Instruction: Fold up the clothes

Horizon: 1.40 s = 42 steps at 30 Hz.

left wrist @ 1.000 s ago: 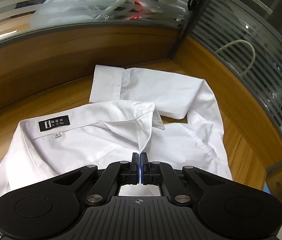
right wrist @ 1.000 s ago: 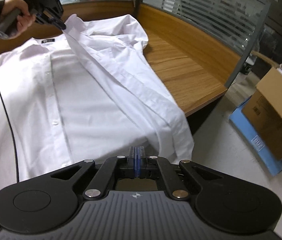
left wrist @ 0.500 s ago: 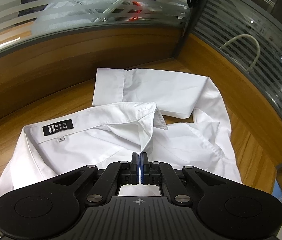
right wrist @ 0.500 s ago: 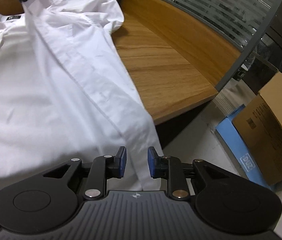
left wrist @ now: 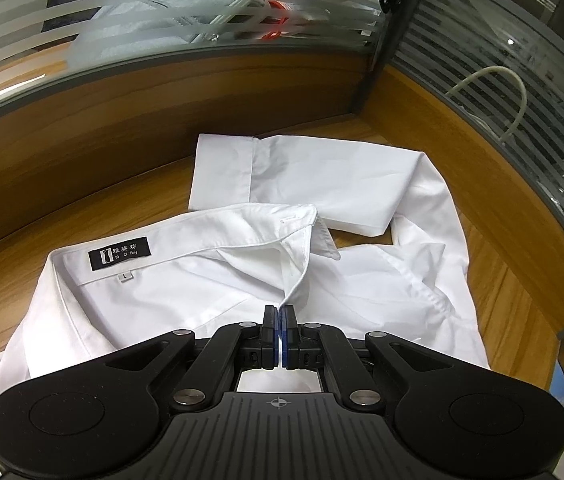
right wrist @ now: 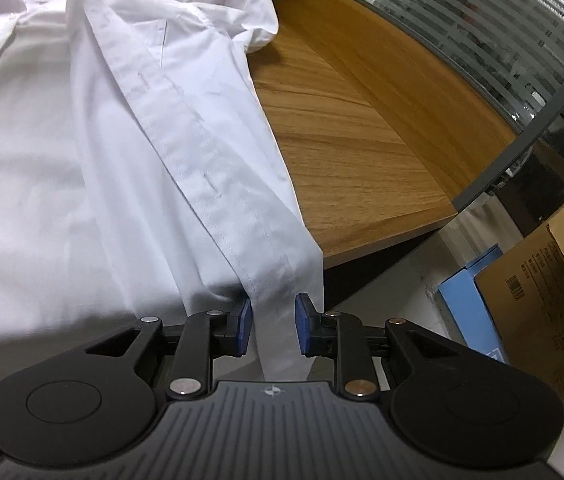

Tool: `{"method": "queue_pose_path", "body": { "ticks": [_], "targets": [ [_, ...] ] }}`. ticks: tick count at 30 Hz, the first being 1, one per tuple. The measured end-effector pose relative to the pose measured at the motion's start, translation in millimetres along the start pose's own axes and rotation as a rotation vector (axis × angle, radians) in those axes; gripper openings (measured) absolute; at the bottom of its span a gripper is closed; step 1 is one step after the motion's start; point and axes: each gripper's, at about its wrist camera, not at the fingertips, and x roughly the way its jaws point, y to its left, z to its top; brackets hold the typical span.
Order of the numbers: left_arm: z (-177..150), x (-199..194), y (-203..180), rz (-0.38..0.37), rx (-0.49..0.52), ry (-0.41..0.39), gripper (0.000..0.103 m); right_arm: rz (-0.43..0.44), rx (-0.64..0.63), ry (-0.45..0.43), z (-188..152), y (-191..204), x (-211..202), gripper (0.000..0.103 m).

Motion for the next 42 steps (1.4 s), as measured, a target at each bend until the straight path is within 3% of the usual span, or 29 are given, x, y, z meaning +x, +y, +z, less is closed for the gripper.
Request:
{"method": "queue_pose_path", "body": {
  "ticks": [2,5,13,24,29,34,38,42],
  "targets": [
    [-0.3,-0.1,-0.4,0.002,0.003,-0.001,0.004,-0.01,-0.011,-0.009,-1.7,3.1,-1.9,0.009],
    [-0.2,-1.5,0.1,-0.001,0.003,-0.007,0.004,-0.041,-0.021,-0.034,0.4,3.1,-15.4,0.001],
    [-3.5,-7.2,10.4,-0.036,-0.014,-0.03,0.004,-0.049,-0.017,-0.055,10.8,-4.2,-85.1,0.001],
    [-23.8,-8.1,54.3,-0.103,-0.087,0.006,0.004,0.152,0.091,0.074,17.8,67.2,-184.6,0.001],
    [-30.8,-3.9,64.2,-0.124,-0.08,0.017,0.004,0.198,0.093,0.137,9.1,113.3,-183.4,0.001],
    [-32.3,-13.5,69.6,-0.141,-0.08,-0.011,0.003,0.222,0.127,0.169,8.8,131.7,-183.3,0.001],
    [-35.7,-6.4,79.0,-0.107,-0.039,0.012,0.003,0.238,0.171,0.174,6.0,132.2,-186.6,0.001],
    [-39.4,1.0,93.3,-0.066,-0.05,0.038,0.003,0.274,0.186,0.211,-2.6,139.9,-163.7,0.004]
  ]
}}
